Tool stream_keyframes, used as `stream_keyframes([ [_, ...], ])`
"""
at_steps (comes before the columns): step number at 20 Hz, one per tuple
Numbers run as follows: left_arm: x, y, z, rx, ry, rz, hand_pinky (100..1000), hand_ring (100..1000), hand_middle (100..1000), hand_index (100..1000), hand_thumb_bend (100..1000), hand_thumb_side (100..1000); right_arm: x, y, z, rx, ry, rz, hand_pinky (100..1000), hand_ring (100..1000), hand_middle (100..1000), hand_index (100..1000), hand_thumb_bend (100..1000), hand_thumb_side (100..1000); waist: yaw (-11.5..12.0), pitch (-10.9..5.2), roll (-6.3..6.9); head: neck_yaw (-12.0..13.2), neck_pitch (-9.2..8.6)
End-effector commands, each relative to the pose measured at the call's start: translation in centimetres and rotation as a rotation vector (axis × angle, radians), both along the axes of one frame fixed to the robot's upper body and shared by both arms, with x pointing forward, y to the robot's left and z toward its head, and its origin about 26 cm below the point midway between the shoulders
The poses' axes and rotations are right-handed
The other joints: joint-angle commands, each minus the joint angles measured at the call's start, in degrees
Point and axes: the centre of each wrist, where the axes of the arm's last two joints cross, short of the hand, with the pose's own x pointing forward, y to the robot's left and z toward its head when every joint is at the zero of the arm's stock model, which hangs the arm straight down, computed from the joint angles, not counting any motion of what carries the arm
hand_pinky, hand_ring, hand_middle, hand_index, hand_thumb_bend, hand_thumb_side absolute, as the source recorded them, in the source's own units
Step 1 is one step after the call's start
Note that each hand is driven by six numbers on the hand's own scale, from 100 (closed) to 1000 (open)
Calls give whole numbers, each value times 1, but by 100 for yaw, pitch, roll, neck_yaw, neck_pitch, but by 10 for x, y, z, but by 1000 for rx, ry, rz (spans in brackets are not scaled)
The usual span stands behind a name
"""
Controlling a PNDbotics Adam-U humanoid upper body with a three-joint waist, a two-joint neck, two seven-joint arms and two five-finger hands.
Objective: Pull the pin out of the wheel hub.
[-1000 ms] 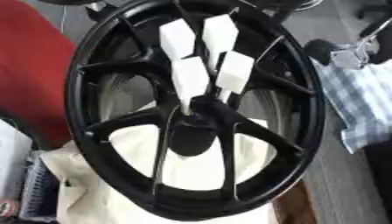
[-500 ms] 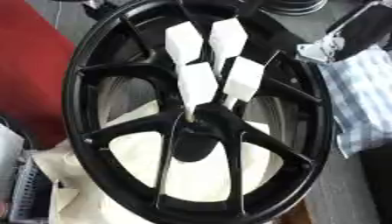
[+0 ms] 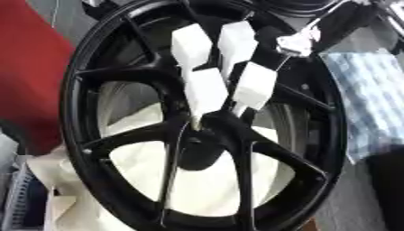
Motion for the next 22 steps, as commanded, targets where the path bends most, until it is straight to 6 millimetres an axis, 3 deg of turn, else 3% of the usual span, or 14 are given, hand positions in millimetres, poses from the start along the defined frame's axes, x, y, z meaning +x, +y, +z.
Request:
stream_keyframes([
  [1,-3,2,10,16,-39,3,786,801,594,753,100,654,-1,-3,7,-23,-28,-23,921,1000,954,917,217,413,13,-80,18,9,-79],
  [7,-3,3,10,12,-38,9,787,802,594,753,100,658,1,-4,2,-47,-6,-34,923,1000,964,921,245,443,34,-47,-11,3,-68],
  [22,-3,2,10,10,-43,13,789,773,594,752,100,665,10,-10,-8,-65,-39,-120,901,979,914,893,272,403,98,50,-92,-78,-100],
])
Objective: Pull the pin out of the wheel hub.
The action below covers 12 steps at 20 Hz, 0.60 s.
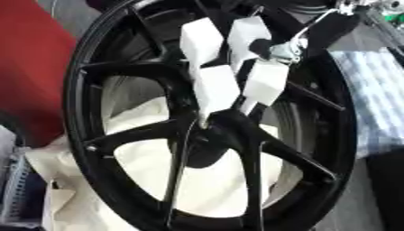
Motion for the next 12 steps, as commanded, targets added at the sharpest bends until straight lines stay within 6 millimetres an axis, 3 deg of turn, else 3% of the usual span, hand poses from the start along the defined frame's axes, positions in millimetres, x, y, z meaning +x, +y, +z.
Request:
stream_keyframes([
  [1,-3,2,9,9,-37,7,789,773,594,752,100,665,0,-5,3,-19,-29,-41,901,978,911,890,271,404,6,-74,34,-38,-103],
  [5,-3,2,9,7,-36,10,790,773,595,752,100,666,2,-5,2,-17,-23,-42,897,968,870,830,247,386,4,-65,32,-34,-90],
  [10,-3,2,9,8,-37,7,790,773,595,752,100,666,1,-6,2,-60,-20,-33,898,974,888,873,309,420,11,-55,24,-44,-101],
  [12,-3,2,9,7,-37,9,790,773,595,752,100,667,2,-7,3,-70,-21,-35,895,970,882,858,284,407,13,-52,19,-53,-97],
])
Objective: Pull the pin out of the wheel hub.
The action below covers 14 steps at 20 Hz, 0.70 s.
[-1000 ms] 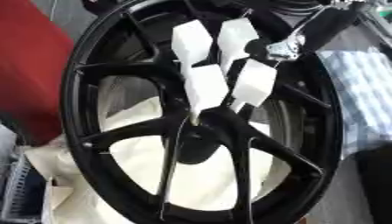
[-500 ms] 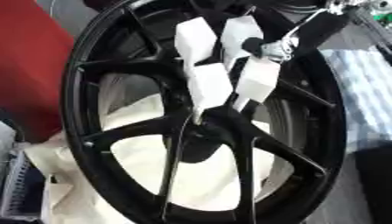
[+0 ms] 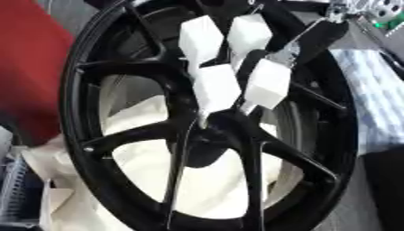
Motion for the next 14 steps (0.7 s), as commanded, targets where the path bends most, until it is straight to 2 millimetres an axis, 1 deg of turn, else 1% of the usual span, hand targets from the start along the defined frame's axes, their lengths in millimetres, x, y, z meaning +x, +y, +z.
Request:
stream_keyframes([
  [1,-3,2,9,8,-34,5,791,773,595,752,100,668,-2,-6,10,-20,-28,-16,893,967,875,844,263,391,0,-110,30,-36,-78],
  [3,-3,2,8,8,-33,4,791,773,595,752,100,669,-1,-6,10,-1,-30,-21,891,963,863,827,242,370,-3,-106,27,-35,-81],
  [4,-3,1,8,7,-33,3,791,773,595,752,100,669,0,-7,10,8,-29,-24,887,955,845,808,216,345,-3,-104,26,-35,-79],
  [5,-3,1,8,7,-33,3,791,773,595,752,100,669,0,-7,10,15,-28,-28,886,952,837,800,214,340,-2,-102,25,-35,-80],
  [7,-3,1,8,7,-33,4,791,773,596,752,100,670,0,-7,10,26,-27,-34,880,939,804,771,192,281,3,-99,23,-42,-83],
  [9,-3,2,8,6,-33,6,791,773,596,752,100,670,1,-7,9,37,-23,-37,875,920,767,738,146,207,8,-95,23,-50,-85],
  [10,-3,1,8,6,-33,6,791,773,596,752,100,671,1,-7,8,41,-18,-39,874,908,738,713,109,168,8,-94,22,-56,-84],
  [11,-3,1,8,5,-32,5,792,773,596,752,100,671,1,-7,8,44,-12,-38,874,905,730,707,100,160,8,-94,22,-60,-82],
  [13,-3,1,8,4,-30,6,792,773,596,752,100,672,1,-6,7,52,5,-34,872,891,686,680,100,130,3,-95,23,-67,-75],
  [14,-3,1,7,4,-29,6,792,773,596,752,100,672,1,-5,8,56,12,-30,867,875,636,648,100,100,0,-97,24,-72,-69],
])
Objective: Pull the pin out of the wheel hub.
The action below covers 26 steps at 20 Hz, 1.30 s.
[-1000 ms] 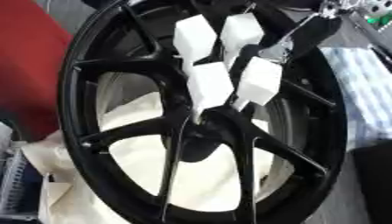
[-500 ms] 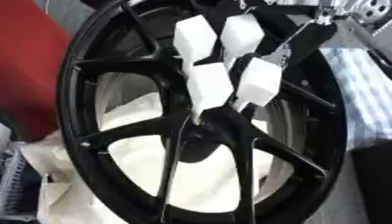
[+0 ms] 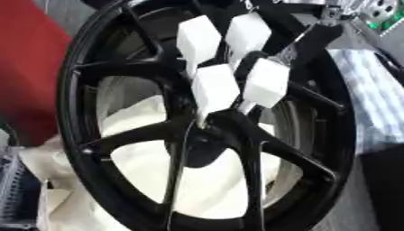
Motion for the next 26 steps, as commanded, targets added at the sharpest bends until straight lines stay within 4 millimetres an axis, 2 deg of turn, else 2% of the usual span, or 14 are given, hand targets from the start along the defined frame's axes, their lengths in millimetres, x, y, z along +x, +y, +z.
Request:
stream_keyframes([
  [1,-3,1,7,5,-29,4,792,773,596,752,100,672,-3,-3,11,10,-7,-10,864,867,615,632,100,100,-5,-107,39,-39,-59],
  [4,-3,1,7,4,-26,7,793,773,596,752,100,673,-4,-3,13,37,17,-4,857,845,538,555,100,100,-12,-116,42,-71,-47],
  [11,-4,3,6,4,-21,15,794,773,597,753,100,670,-18,-2,34,146,60,38,857,835,508,519,100,100,-61,-170,66,-95,-35],
  [12,-4,4,6,5,-21,17,794,773,597,753,100,669,-21,-4,38,161,60,43,857,834,505,514,100,136,-69,-183,67,-89,-36],
  [13,-4,4,6,5,-21,19,794,773,597,753,100,668,-24,-5,42,177,60,48,857,834,502,512,100,100,-78,-198,67,-83,-35],
  [16,-5,6,5,7,-18,26,795,773,598,753,100,667,-32,-11,53,228,65,60,862,836,499,508,100,100,-112,-241,74,-61,-21],
  [22,-6,10,1,10,-7,48,796,773,599,753,100,663,-45,-31,74,353,69,63,867,840,502,511,100,100,-280,-341,123,26,82],
  [26,-8,14,-2,6,1,73,797,773,599,753,100,658,-59,-61,73,469,44,12,874,843,511,522,100,100,-527,-404,236,232,152],
])
